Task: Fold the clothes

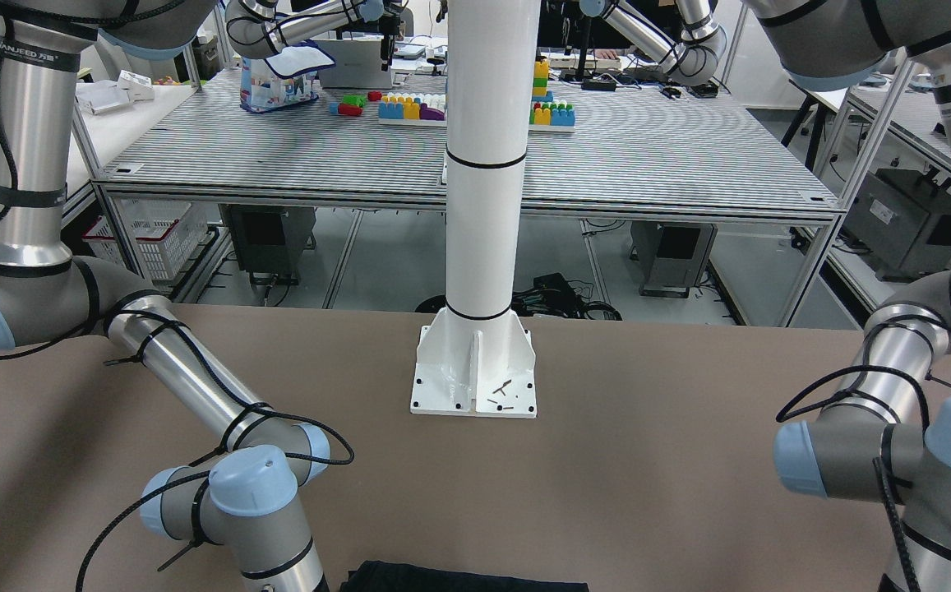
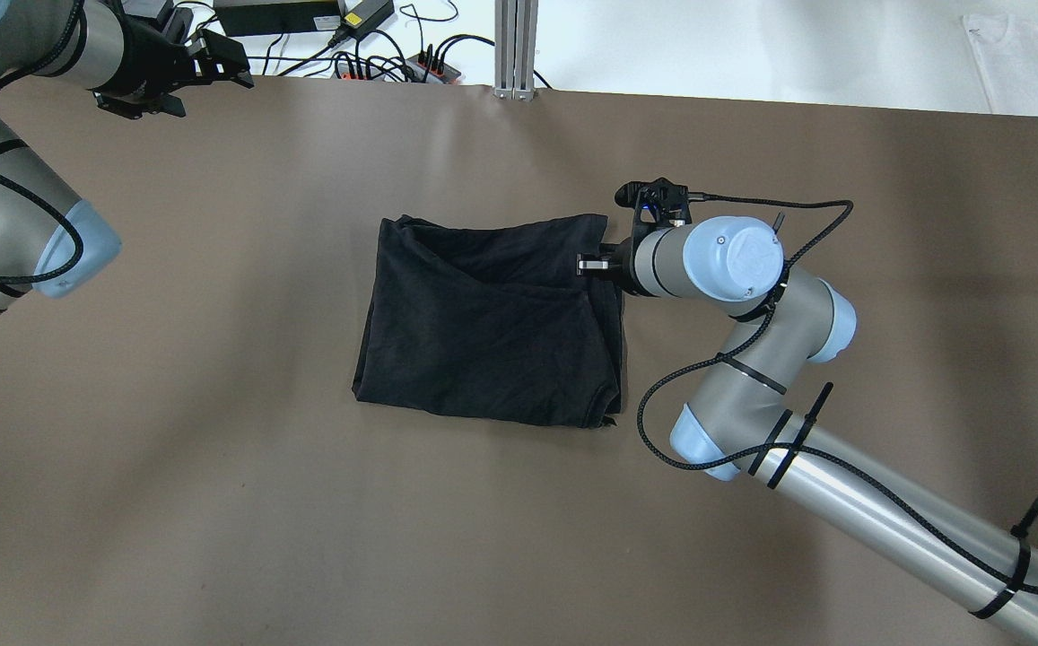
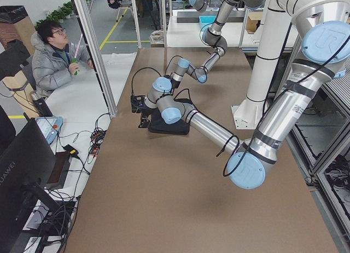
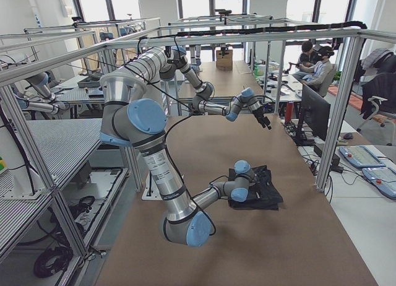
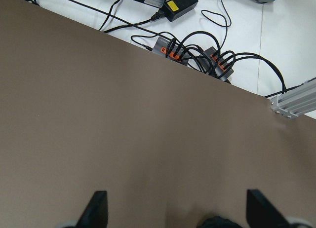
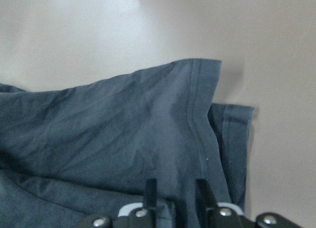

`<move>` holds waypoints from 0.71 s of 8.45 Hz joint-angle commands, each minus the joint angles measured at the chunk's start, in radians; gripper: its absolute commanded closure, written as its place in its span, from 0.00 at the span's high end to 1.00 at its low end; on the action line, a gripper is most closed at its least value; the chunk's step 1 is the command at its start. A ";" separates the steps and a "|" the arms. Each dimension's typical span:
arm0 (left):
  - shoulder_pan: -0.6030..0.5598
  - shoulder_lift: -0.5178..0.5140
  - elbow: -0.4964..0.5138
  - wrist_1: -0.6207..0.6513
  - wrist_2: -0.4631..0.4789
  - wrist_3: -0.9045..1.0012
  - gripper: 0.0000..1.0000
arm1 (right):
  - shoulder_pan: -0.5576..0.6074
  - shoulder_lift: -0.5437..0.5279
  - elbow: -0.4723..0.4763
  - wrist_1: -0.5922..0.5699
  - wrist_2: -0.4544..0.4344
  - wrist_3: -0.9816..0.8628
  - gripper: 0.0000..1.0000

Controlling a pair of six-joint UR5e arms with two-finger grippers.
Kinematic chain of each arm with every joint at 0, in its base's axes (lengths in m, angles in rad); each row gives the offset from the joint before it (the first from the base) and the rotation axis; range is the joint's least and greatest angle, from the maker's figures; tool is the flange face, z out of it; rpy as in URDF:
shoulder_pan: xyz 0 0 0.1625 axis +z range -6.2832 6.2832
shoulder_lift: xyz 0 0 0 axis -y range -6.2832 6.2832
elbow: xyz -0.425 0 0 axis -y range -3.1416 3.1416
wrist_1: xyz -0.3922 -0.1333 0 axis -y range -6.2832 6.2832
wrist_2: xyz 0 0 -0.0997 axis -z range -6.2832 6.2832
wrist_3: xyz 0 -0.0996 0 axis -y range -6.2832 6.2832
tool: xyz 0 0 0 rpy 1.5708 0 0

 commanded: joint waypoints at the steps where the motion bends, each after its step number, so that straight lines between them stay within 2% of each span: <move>1: -0.025 0.008 0.001 0.002 0.002 0.042 1.00 | 0.106 -0.021 0.000 -0.002 0.080 -0.178 0.95; 3: -0.057 0.047 -0.001 0.009 -0.001 0.172 1.00 | 0.219 -0.054 0.001 -0.103 0.142 -0.317 0.95; 5: -0.126 0.126 -0.005 0.004 -0.012 0.388 1.00 | 0.399 -0.075 0.009 -0.317 0.290 -0.638 0.95; 6: -0.175 0.144 0.010 0.016 -0.004 0.524 1.00 | 0.486 -0.107 0.012 -0.392 0.317 -0.828 0.95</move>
